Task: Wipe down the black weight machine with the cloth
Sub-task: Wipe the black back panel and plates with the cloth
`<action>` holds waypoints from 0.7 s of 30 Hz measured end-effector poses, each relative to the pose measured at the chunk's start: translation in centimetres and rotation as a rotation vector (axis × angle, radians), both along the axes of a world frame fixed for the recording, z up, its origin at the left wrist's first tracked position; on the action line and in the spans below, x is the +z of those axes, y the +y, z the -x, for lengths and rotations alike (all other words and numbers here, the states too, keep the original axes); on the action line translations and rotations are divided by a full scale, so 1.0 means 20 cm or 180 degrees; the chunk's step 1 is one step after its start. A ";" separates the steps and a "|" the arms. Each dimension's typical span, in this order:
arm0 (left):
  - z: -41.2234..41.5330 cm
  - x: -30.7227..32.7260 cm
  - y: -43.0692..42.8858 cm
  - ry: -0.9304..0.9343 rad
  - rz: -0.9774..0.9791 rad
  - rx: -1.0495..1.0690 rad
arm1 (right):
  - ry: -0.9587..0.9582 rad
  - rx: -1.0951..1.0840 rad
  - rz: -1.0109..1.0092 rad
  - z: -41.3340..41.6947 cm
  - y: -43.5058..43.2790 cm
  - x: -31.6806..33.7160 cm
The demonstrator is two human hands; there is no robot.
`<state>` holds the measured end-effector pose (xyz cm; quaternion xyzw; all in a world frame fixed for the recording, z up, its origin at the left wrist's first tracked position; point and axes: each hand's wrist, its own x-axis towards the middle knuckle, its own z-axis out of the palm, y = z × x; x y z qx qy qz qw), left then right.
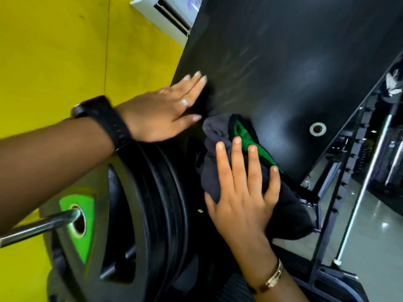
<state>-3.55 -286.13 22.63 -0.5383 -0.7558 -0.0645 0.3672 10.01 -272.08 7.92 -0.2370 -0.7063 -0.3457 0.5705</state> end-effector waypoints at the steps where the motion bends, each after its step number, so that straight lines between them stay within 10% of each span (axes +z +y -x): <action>1: -0.02 -0.06 -0.06 -0.0224 0.0112 0.0306 | -0.0016 -0.0017 0.0032 0.00 -0.01 0.02; 9: -0.25 -0.37 -0.10 -0.0402 -0.0095 0.2158 | -0.0955 0.0447 -0.0159 0.18 -0.10 0.37; 21: -0.38 -0.63 -0.03 0.0000 -0.0911 0.1822 | -0.1094 0.0749 -0.0346 0.09 -0.04 0.12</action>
